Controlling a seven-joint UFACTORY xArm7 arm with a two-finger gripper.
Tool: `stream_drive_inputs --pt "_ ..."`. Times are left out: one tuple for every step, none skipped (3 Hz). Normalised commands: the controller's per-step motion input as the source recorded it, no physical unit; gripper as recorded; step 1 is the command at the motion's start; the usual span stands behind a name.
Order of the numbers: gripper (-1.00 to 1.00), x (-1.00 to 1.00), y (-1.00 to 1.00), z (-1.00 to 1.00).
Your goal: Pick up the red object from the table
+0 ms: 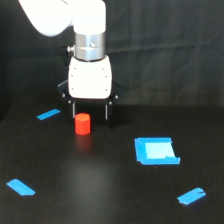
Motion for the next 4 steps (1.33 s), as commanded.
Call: stream_drive_inputs --pt "1.0 0.06 -0.59 -0.1" --pt "0.79 0.03 -0.23 -0.14" --pt "-0.38 0.0 -0.03 -0.33" --pt "-0.91 -0.05 -0.01 -0.23"
